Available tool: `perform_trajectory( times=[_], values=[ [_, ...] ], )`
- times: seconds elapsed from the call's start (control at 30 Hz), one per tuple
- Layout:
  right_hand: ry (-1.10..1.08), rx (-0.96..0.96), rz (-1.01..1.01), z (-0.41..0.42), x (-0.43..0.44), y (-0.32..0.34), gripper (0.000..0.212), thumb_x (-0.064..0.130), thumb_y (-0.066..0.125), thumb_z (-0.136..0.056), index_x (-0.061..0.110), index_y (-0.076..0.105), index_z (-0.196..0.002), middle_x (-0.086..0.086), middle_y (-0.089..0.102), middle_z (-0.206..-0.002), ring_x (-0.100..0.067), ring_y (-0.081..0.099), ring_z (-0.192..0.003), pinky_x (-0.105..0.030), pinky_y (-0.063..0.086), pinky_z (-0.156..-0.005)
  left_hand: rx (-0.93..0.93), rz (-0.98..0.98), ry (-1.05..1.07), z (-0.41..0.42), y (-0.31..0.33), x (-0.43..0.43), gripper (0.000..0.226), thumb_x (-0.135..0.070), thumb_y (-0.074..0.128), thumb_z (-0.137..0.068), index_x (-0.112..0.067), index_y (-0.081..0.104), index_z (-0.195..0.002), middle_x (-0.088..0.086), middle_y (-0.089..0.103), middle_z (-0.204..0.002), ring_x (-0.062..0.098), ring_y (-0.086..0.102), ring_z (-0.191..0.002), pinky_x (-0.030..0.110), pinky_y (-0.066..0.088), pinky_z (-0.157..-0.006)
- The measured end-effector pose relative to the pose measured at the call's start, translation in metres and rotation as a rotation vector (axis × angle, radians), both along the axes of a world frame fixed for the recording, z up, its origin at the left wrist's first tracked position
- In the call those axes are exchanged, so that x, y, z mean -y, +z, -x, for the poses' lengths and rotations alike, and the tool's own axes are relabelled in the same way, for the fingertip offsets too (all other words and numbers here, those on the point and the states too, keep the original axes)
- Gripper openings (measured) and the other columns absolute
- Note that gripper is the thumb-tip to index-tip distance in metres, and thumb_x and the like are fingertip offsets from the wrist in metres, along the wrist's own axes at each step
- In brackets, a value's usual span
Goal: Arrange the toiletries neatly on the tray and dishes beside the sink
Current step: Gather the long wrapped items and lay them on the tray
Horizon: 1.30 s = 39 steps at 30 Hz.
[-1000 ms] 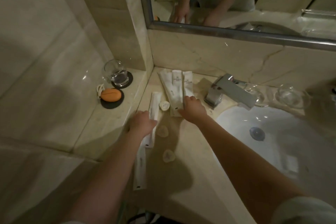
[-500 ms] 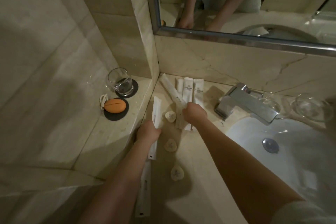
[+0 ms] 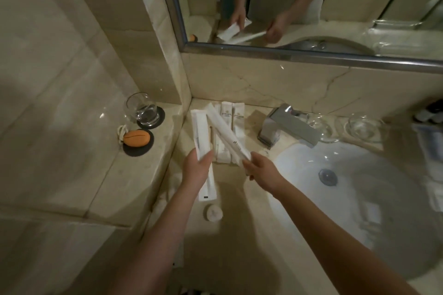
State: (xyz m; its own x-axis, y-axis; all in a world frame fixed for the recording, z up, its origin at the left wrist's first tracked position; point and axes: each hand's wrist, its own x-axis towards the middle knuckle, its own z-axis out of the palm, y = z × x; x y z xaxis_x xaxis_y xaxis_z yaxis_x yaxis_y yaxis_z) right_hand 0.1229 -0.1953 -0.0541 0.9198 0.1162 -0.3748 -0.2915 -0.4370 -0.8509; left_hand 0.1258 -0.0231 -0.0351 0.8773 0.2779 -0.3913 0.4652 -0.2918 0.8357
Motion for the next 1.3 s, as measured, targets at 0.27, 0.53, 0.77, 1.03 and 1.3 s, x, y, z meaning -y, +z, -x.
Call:
perform_trajectory(
  times=[0.27,0.53,0.77,1.03,1.3],
  values=[
    [-0.112,0.006,-0.155,0.071,0.091,0.031,0.018,0.019,0.046,-0.098,0.004,0.056,-0.094,-0.005,0.056,-0.076,-0.011,0.053,-0.066,-0.016,0.045,-0.061,0.125,0.116,0.039,0.047,0.026,0.083,0.027,-0.025,0.056,-0.091,-0.013,0.057,-0.115,0.001,0.06,-0.098,0.019,0.058,-0.091,0.028,0.042,-0.078],
    [-0.338,0.055,-0.251,0.139,0.194,0.025,0.029,0.026,0.055,-0.092,-0.001,0.059,-0.103,0.0,0.059,-0.07,-0.016,0.056,-0.069,-0.028,0.047,-0.068,0.104,0.194,-0.104,0.066,0.035,0.197,0.022,-0.011,0.051,-0.09,-0.003,0.052,-0.11,0.011,0.065,-0.084,0.006,0.06,-0.056,0.013,0.047,-0.053],
    [-0.434,0.065,-0.241,0.181,0.295,0.018,0.019,0.038,0.055,-0.08,0.023,0.062,-0.088,0.007,0.06,-0.064,-0.013,0.057,-0.068,-0.031,0.05,-0.071,0.159,0.316,-0.283,0.045,0.062,0.297,0.029,-0.025,0.066,-0.085,-0.007,0.06,-0.107,-0.004,0.051,-0.068,0.01,0.047,-0.057,0.017,0.039,-0.052],
    [-0.38,0.08,-0.303,0.206,0.355,0.015,0.015,0.028,0.057,-0.08,0.015,0.059,-0.087,-0.001,0.059,-0.068,-0.008,0.058,-0.061,-0.02,0.048,-0.062,0.025,0.553,-0.441,0.045,0.071,0.387,0.025,-0.007,0.063,-0.086,-0.018,0.05,-0.068,-0.011,0.036,-0.042,0.004,0.029,-0.035,0.019,0.024,-0.042],
    [-0.484,-0.138,-0.516,0.198,0.399,0.01,0.041,0.046,0.043,-0.095,0.013,0.066,-0.091,0.004,0.048,-0.063,-0.008,0.046,-0.053,-0.021,0.042,-0.058,0.023,0.661,-0.648,0.057,0.059,0.402,0.036,0.008,0.047,-0.088,-0.016,0.044,-0.061,-0.008,0.03,-0.04,0.004,0.027,-0.032,0.02,0.022,-0.044]
  ],
)
